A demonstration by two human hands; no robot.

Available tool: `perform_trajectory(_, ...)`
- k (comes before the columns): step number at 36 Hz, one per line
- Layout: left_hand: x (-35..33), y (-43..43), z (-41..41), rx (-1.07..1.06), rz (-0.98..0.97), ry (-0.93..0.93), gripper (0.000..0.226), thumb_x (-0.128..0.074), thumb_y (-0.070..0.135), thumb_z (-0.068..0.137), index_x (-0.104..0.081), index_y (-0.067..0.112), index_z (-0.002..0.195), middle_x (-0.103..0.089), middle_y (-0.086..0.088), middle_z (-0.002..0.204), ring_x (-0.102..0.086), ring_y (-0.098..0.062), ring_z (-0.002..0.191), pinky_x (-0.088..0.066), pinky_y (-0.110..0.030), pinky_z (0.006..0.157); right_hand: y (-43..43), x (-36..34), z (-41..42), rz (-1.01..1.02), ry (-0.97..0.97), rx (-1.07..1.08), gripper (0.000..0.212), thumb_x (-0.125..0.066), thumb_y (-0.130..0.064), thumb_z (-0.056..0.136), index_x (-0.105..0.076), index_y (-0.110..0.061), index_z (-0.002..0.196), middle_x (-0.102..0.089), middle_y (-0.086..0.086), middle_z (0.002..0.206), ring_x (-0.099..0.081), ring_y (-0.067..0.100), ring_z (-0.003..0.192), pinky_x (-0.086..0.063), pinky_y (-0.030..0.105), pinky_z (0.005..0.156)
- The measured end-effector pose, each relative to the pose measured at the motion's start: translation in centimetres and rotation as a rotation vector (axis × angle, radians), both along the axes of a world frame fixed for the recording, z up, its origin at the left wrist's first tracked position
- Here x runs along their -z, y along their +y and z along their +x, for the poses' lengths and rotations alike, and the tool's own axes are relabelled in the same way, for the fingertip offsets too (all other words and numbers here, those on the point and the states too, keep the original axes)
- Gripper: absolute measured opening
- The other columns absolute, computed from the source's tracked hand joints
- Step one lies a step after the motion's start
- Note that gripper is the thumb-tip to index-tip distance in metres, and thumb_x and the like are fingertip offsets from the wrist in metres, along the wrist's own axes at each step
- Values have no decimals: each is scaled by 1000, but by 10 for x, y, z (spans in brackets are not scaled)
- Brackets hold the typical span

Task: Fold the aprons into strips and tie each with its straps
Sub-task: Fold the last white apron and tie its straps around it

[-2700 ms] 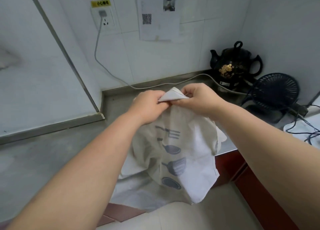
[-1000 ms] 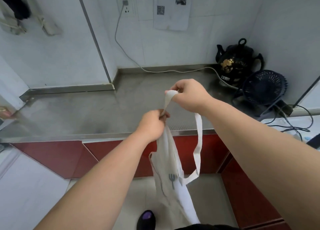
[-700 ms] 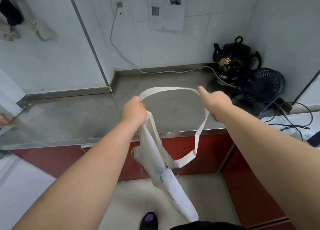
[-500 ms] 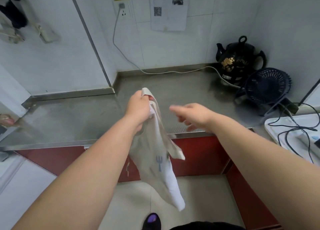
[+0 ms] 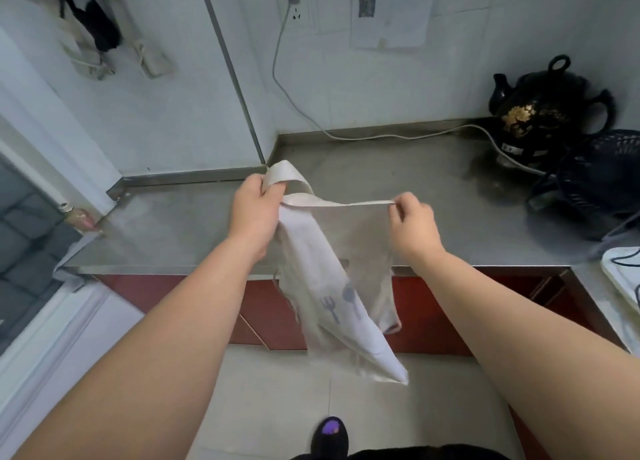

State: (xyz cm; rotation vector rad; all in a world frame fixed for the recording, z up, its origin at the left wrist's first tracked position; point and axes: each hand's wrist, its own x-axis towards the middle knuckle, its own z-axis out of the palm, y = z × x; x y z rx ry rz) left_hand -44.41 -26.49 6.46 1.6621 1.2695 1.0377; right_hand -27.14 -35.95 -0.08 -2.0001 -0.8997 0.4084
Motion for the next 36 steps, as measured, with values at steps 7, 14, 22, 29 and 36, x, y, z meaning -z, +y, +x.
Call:
perform_trajectory(7,2,-10,-11,369,-29,150,27,-82,13,70,-60,22,84,-62,8,78,-53,0,64,-41,-10,55,4,-44,15,213,84,55,25,-29,-33,101,-39,-11,93,-43,-6,75,-44,22,82,-35,30,73)
perform_trajectory(14,7,13,-6,29,215,522,13,-63,17,83,-55,18,73,-58,0,77,-53,-24,76,-32,-24,52,-8,-53,30,31,-114,-224,37,-66,-36,86,-41,-9,82,-52,7,75,-54,26,61,-40,30,49)
perform_trajectory(22,11,10,2,-150,366,382,12,-60,20,83,-59,8,85,-63,-9,82,-57,-31,81,-37,-32,62,-16,-77,47,-238,-558,-128,31,-57,-32,91,-52,-7,76,-57,13,83,-55,34,90,-32,30,65)
perform_trajectory(29,20,5,6,-69,331,537,19,-56,21,87,-53,3,85,-63,-21,88,-57,-39,85,-40,-36,65,-15,-65,41,-353,-410,35,25,-45,-28,94,-53,-9,80,-59,10,83,-55,31,74,-41,29,62)
perform_trajectory(36,20,8,3,-68,127,405,13,-42,21,89,-40,16,77,-66,-11,70,-68,-29,72,-56,-41,72,-8,-78,28,-206,-133,-1,23,-42,-17,91,-51,-6,72,-56,11,68,-57,28,50,-48,26,46)
